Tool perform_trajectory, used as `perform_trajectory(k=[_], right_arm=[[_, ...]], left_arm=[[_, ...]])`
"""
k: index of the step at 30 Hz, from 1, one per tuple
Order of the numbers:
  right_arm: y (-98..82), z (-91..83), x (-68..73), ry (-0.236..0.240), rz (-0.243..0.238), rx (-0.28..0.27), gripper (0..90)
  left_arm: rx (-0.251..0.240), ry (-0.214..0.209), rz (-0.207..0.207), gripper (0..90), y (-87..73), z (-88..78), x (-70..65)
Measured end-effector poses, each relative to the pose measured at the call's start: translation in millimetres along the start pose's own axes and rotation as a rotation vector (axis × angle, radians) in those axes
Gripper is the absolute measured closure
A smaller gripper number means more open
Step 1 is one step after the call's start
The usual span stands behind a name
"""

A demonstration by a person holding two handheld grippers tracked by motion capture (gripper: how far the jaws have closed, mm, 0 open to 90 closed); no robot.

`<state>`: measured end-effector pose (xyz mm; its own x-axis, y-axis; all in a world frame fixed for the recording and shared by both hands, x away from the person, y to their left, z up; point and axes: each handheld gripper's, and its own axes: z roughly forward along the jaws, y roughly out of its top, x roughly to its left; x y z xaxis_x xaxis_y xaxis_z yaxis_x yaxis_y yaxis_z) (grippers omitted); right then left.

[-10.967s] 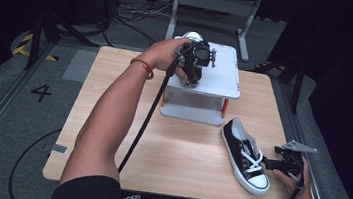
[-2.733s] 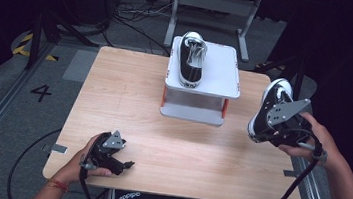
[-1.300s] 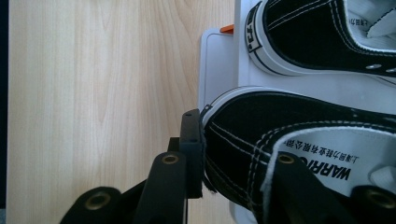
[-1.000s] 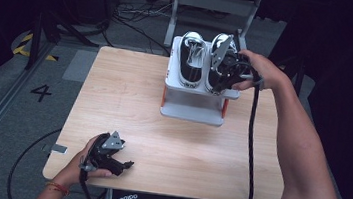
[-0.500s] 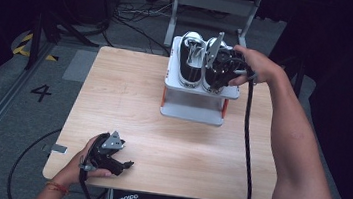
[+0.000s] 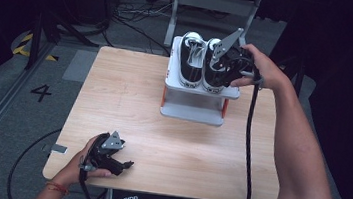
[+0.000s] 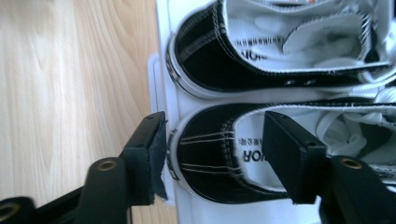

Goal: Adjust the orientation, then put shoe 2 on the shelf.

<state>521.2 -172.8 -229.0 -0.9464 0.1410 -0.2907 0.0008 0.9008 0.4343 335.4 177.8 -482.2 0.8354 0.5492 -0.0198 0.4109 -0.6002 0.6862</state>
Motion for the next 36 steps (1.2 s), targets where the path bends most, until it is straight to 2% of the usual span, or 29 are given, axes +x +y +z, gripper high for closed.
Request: perform_trajectory(k=[1,3,5,10,11,14,17,18,20,21,23,25,27,29,36], right_arm=[[-1.9,-1.0,3.2,0.001,0.000,-0.011,38.2],[-6.5,-2.3,8.0,-0.032,-0.001,-0.039,36.9],[-11.7,-5.9,12.2,-0.033,0.026,-0.072,35.8],[-24.1,-15.5,21.2,-0.086,0.069,-0.147,33.2],[-26.9,-17.9,22.8,-0.091,0.089,-0.157,32.9],[-34.4,-21.3,28.0,-0.149,0.100,-0.174,32.9],[-39.3,-27.0,26.2,-0.175,0.119,-0.228,31.7],[-40.8,-30.4,24.1,-0.167,0.144,-0.239,30.8],[-40.8,-31.7,24.4,-0.163,0.147,-0.239,30.8],[-40.6,-33.4,25.5,-0.176,0.143,-0.237,30.8],[-41.9,-38.6,28.5,-0.181,0.145,-0.257,30.5],[-45.6,-42.6,30.3,-0.189,0.168,-0.279,30.4],[-50.8,-46.0,33.4,-0.186,0.186,-0.300,30.2],[-56.4,-49.7,37.4,-0.212,0.197,-0.303,30.2],[-79.2,-62.9,51.9,-0.246,0.240,-0.334,29.1]], left_arm=[[0.000,0.000,0.000,17.1,0.1,0.0,0.0],[0.000,0.002,-0.001,17.2,0.0,-0.1,-0.2],[0.001,0.003,0.000,17.2,-0.1,-0.3,-0.2],[0.001,0.003,-0.001,17.3,-0.2,-0.2,-0.3],[0.001,0.003,0.000,17.3,-0.2,-0.2,-0.3],[0.001,0.003,0.000,17.3,-0.2,-0.3,-0.2],[0.001,0.003,0.000,17.3,-0.2,-0.3,-0.3],[0.001,0.003,0.000,17.3,-0.2,-0.3,-0.2],[0.001,0.003,0.000,17.3,-0.2,-0.3,-0.3],[0.001,0.002,-0.002,17.3,-0.2,-0.2,-0.3],[0.000,0.001,-0.002,17.3,-0.2,-0.3,-0.2],[-0.001,-0.001,-0.002,17.3,-0.2,-0.2,0.0],[0.001,-0.003,-0.001,17.3,-0.2,-0.3,0.2],[-0.001,-0.005,-0.002,17.3,-0.3,-0.1,0.3],[0.001,-0.003,-0.001,17.3,-0.2,-0.2,0.1]])
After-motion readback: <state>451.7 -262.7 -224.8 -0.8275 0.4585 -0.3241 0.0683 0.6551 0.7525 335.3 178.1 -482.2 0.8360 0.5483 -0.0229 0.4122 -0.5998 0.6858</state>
